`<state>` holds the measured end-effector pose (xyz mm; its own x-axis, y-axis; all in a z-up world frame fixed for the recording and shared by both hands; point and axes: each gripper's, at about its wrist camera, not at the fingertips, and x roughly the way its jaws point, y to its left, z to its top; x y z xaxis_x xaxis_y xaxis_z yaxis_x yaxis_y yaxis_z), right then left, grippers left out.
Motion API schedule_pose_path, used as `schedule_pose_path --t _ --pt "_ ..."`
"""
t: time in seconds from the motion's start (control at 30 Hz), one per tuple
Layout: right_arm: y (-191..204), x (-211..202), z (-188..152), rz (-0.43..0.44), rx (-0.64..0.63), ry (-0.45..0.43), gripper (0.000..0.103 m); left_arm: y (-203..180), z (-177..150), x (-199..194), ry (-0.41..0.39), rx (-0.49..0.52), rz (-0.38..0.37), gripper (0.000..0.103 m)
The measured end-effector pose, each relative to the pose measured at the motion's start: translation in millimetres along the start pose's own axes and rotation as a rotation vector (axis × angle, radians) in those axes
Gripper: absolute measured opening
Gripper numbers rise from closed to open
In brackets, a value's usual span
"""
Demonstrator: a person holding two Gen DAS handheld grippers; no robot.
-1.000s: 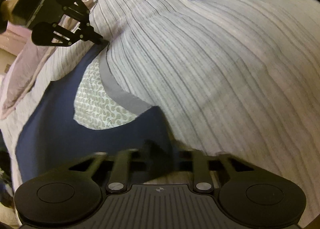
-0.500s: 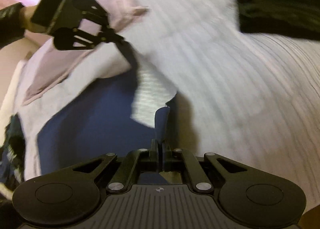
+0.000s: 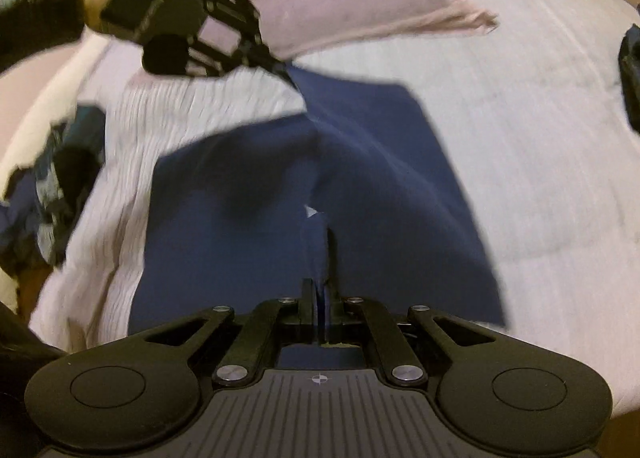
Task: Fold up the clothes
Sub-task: 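Lift the gripped side edge and fold it over toward the sweatshirt middle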
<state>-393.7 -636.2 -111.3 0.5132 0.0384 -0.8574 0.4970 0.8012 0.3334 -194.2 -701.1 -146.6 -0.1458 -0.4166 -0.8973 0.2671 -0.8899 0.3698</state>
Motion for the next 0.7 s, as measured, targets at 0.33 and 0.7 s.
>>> schedule_pose_path --t 0.33,0.7 --pt "152 95 -56 -0.01 -0.037 0.125 0.001 -127 -116 -46 0.027 -0.042 0.035 0.0" --pt "198 130 -79 0.031 -0.052 0.171 0.001 -203 -179 -52 0.059 -0.093 0.04 0.0"
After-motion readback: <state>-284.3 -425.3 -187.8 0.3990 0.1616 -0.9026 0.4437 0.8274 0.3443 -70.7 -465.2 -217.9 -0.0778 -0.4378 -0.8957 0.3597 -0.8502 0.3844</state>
